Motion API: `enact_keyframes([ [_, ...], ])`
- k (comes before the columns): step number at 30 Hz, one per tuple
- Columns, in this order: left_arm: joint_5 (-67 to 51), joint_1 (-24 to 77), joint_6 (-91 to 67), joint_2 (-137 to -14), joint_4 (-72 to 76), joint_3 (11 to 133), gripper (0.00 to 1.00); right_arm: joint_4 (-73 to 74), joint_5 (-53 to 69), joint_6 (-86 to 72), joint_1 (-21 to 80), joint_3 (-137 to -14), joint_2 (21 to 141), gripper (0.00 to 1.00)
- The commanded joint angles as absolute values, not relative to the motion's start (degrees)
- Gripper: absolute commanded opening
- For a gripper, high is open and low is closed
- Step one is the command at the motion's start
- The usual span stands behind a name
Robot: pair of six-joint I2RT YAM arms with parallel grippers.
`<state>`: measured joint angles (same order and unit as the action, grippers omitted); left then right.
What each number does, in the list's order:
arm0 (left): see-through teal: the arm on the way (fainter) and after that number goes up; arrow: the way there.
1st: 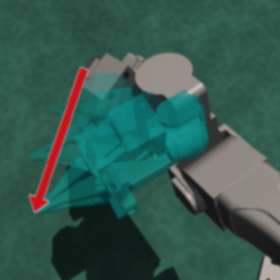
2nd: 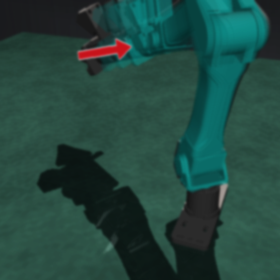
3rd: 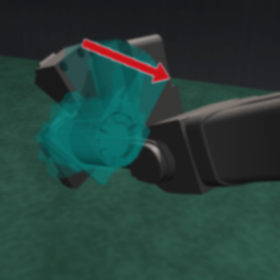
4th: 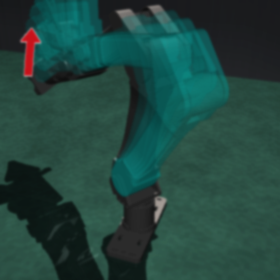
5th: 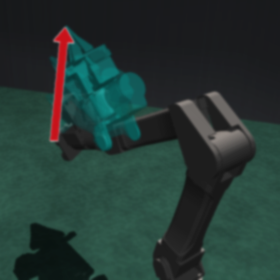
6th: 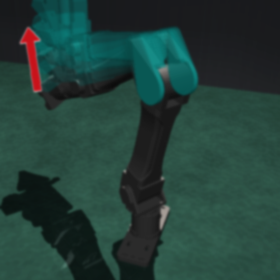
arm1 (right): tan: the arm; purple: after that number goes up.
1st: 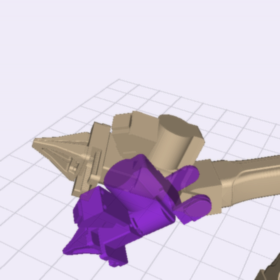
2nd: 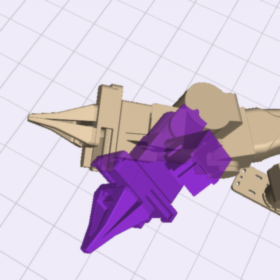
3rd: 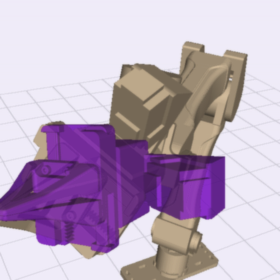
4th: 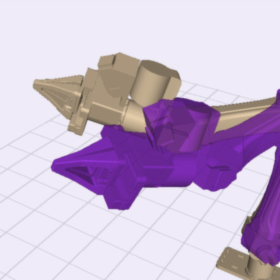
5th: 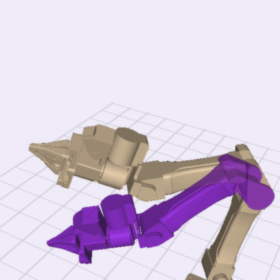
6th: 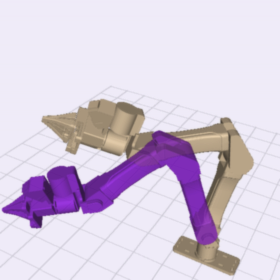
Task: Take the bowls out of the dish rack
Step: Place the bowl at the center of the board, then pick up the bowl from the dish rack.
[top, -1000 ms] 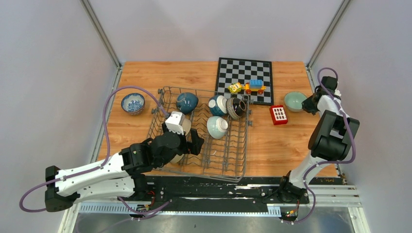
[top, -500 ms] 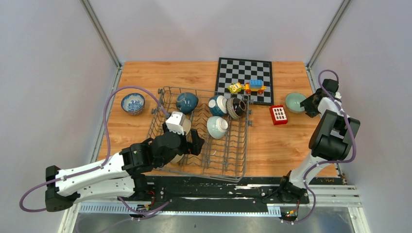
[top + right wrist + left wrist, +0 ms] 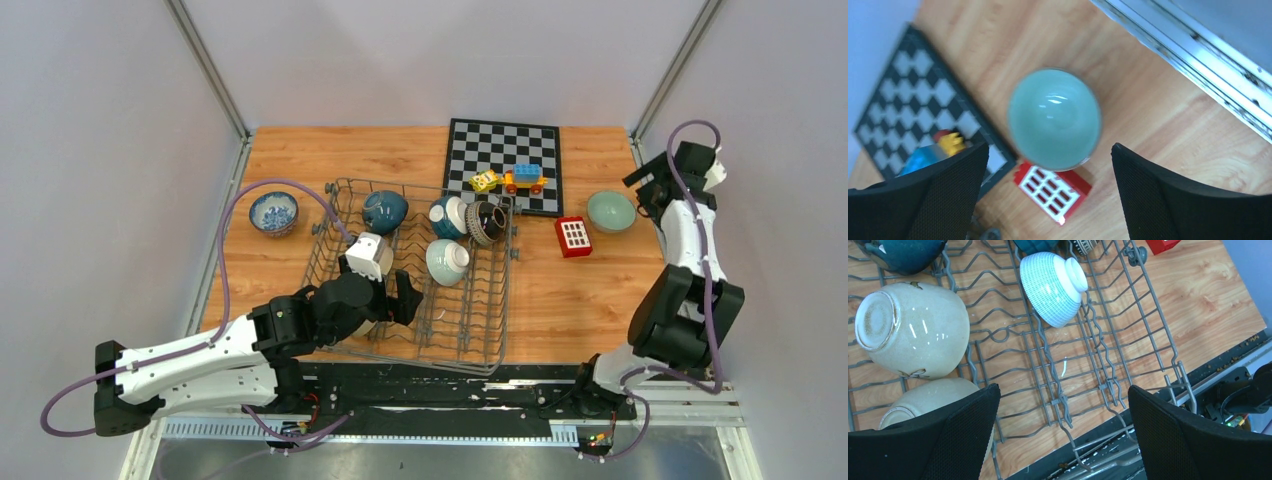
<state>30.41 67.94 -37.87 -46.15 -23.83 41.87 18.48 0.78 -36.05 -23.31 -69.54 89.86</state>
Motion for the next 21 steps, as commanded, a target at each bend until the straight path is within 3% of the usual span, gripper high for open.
enact_keyframes([
  [1, 30.31, 67.59, -37.39, -45.37, -21.67, 41.20, 1.00, 23.12, -5.35, -34.38, -15.62, -76.34, 82.51, 0.96],
  [7, 30.44, 67.59, -37.30, -45.92, -20.98, 41.45, 1.00, 15.09, 4.78, -35.40, -6.60, -73.25, 68.19, 0.96],
  [15, 34.95, 67.59, -36.99, -45.15, -17.27, 40.57, 1.00, 23.80, 2.57, -22.74, 22.19, -72.38, 53.72, 0.95],
  [21, 38.92, 67.66, -31.33, -43.37, -12.02, 37.38, 1.00, 31.21, 1.16, -19.88, 41.59, -65.39, 50.23, 0.93],
])
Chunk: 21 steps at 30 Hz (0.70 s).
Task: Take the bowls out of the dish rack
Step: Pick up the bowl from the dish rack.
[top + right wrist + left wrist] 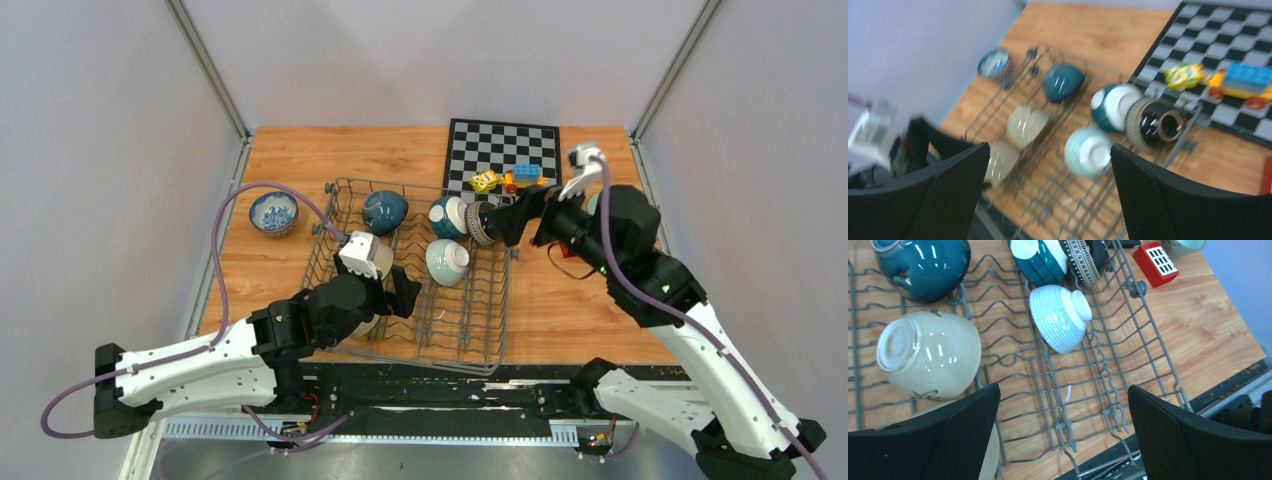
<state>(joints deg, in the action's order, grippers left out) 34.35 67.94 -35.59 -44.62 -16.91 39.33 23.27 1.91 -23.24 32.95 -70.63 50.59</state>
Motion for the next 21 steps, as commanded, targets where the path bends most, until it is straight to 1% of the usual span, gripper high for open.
enact_keyframes([
  [1, 39.23, 67.61, -30.48, -43.41, -12.19, 37.47, 1.00, 31.31, 1.64, -20.46, 44.22, -63.53, 50.10, 0.93],
  [4, 39.59, 67.67, -30.12, -44.20, -14.20, 38.69, 1.00, 30.05, 0.16, -22.27, 48.96, -56.88, 48.80, 0.93],
  [5, 39.37, 67.54, -30.52, -44.67, -14.84, 38.89, 1.00, 28.90, 0.03, -22.42, 49.26, -54.35, 48.19, 0.93],
  [7, 37.43, 66.60, -32.25, -45.49, -15.15, 38.78, 1.00, 27.16, -4.06, -23.57, 49.31, -50.45, 46.89, 0.94],
  [11, 26.46, 60.20, -38.16, -46.55, -11.48, 35.91, 1.00, 23.31, -6.69, -24.80, 49.31, -44.56, 45.92, 0.95],
  [14, 18.07, 54.18, -41.77, -48.22, -7.98, 34.29, 1.00, 18.24, -4.73, -24.67, 49.31, -41.65, 45.65, 0.95],
  [18, 7.68, 47.72, -44.95, -51.50, -2.45, 33.68, 0.99, 13.16, -4.28, -25.40, 49.20, -40.00, 46.06, 0.92],
  [21, 2.90, 45.26, -46.49, -56.24, -0.84, 35.27, 0.96, 13.42, -7.06, -27.87, 48.08, -40.87, 48.28, 0.91],
])
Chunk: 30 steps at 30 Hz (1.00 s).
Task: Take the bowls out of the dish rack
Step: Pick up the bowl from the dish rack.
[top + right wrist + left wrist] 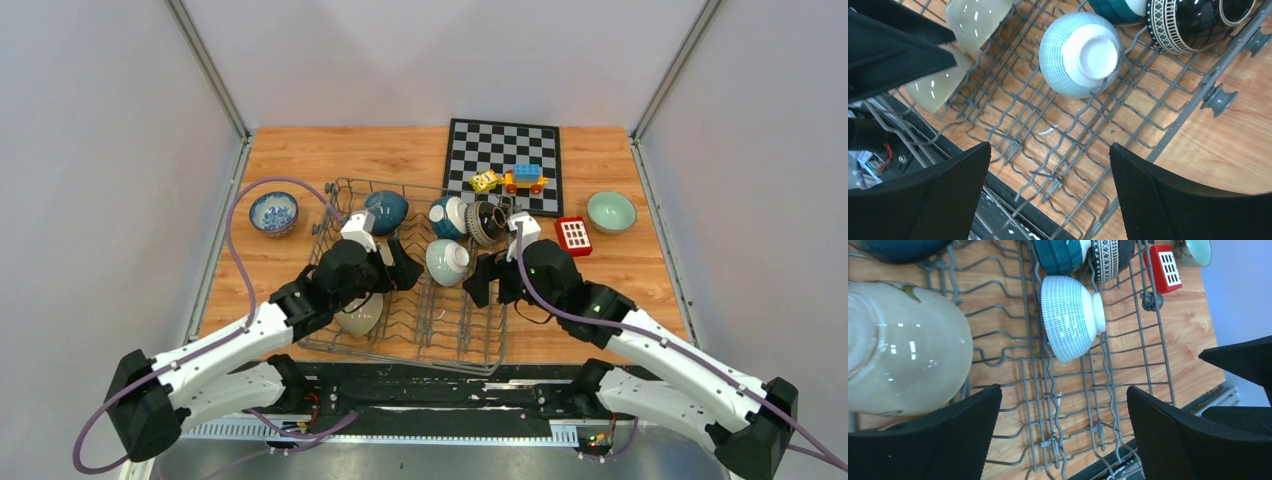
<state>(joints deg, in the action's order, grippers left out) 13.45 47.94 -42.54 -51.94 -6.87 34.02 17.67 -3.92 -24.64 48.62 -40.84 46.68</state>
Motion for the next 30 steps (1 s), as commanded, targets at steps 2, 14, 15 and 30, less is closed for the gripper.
enact_keyframes([
  [2, 1.07, 44.61, -46.95, -59.67, -0.32, 36.26, 0.94, 12.65, -3.28, -32.30, 44.84, -40.84, 50.38, 0.88],
  [14, -4.58, 40.18, -50.86, -68.12, 10.08, 35.04, 0.79, 5.60, 5.32, -37.13, 38.19, -43.15, 60.10, 0.57],
  [15, -4.90, 39.98, -50.96, -68.80, 10.43, 35.31, 0.78, 5.23, 5.32, -37.16, 38.11, -43.37, 61.21, 0.56],
  [30, -7.46, 37.62, -51.07, -76.09, 14.60, 36.29, 0.74, 0.99, 6.30, -38.00, 35.74, -47.02, 72.98, 0.50],
])
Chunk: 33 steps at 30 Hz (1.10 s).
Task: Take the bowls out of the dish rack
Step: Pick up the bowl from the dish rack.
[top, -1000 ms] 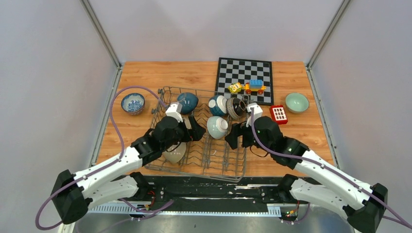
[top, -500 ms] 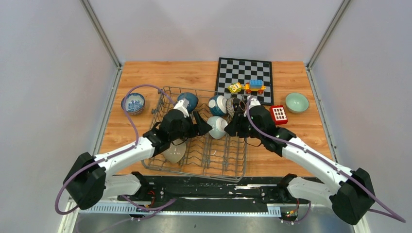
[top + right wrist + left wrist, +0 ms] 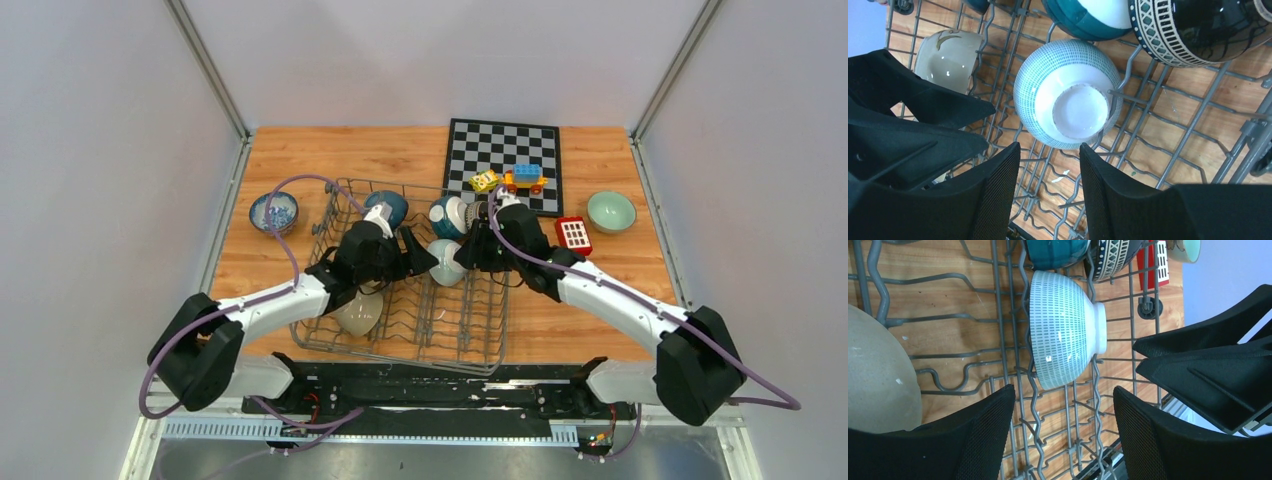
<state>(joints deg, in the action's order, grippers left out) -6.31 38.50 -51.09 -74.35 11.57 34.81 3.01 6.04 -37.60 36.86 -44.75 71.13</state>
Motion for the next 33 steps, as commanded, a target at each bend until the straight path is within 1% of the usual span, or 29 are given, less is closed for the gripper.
enact_keyframes([
  [1, -7.47, 37.55, -51.13, -76.56, 14.92, 36.48, 0.73, 0.78, 6.31, -38.12, 35.49, -47.33, 73.67, 0.49],
  [6, -8.11, 37.53, -51.24, -79.11, 15.34, 38.25, 0.68, 2.28, 6.47, -37.66, 34.77, -50.21, 77.21, 0.46],
  [21, -10.51, 37.54, -51.24, -83.36, 18.46, 38.94, 0.58, 2.01, 8.08, -37.54, 33.63, -49.33, 79.63, 0.43],
  [33, -12.15, 37.55, -50.50, -83.26, 20.53, 39.29, 0.53, 1.94, 8.85, -37.47, 32.71, -47.40, 78.86, 0.40],
])
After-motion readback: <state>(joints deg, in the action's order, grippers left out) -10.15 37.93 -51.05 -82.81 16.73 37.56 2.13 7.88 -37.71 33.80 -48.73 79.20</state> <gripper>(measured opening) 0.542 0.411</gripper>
